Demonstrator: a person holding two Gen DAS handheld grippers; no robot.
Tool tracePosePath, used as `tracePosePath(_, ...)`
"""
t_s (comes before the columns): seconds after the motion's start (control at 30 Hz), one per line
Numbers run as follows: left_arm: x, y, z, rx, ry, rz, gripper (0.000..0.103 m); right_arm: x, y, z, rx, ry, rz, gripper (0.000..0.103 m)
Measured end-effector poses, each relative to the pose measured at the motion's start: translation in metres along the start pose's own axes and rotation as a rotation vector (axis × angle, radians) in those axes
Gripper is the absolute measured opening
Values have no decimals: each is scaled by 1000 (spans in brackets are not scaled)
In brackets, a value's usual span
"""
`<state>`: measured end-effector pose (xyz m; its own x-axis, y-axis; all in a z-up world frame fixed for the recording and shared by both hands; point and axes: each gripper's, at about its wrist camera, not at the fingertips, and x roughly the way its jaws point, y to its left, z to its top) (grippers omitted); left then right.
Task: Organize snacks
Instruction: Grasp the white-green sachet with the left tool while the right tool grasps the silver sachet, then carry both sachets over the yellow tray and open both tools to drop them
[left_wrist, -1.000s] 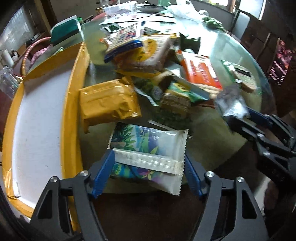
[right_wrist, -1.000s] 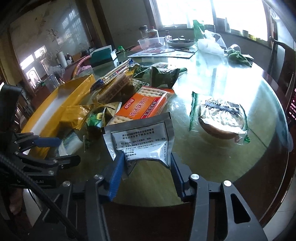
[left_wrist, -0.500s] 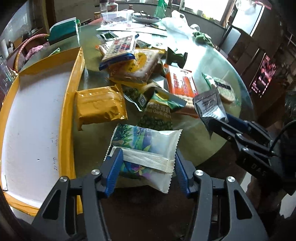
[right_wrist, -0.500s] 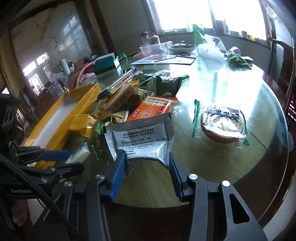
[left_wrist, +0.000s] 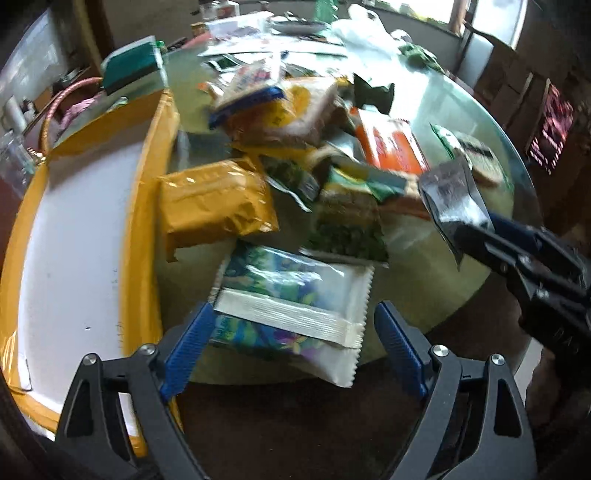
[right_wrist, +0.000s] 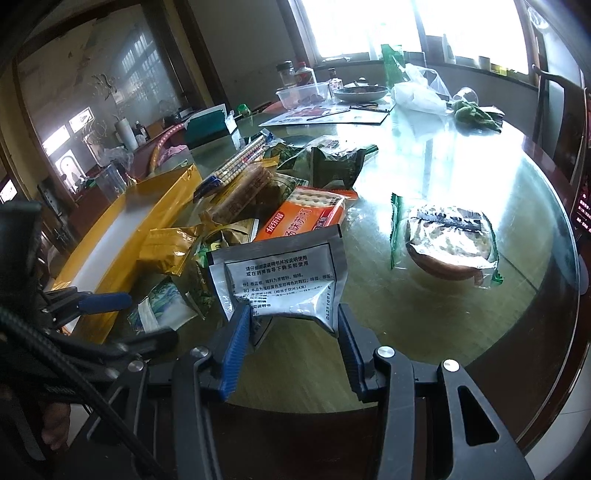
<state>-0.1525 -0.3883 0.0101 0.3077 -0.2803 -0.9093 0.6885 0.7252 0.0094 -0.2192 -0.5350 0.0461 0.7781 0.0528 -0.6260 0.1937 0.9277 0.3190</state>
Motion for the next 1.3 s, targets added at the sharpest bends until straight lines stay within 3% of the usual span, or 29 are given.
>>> tracePosePath(0.17, 4, -2, -1, 35, 2, 31, 88, 1, -3, 1, 6, 5, -9, 46)
tracePosePath(0.3, 2, 2, 1, 16, 5, 35, 81, 0, 0, 1, 2, 2, -11, 46)
tracePosePath(0.4, -1, 2, -1, 19, -2, 33, 70, 0, 2, 3, 0, 0, -11, 46)
tracePosePath(0.57, -15, 7, -1, -6, -26, -38, 48, -1, 3, 5, -6, -3, -14, 46)
tracePosePath(0.77, -38, 5, 2, -22, -114, -50, 22, -2, 5, 5, -10, -7, -16, 46)
tracePosePath(0.93, -56, 16, 2, -65, -173, -60, 15, -3, 8, 6, -14, -10, -18, 46)
tracePosePath(1.3, -93, 55, 0, -230, -281, -209, 5, -13, 19, 11, -26, -43, -19, 46)
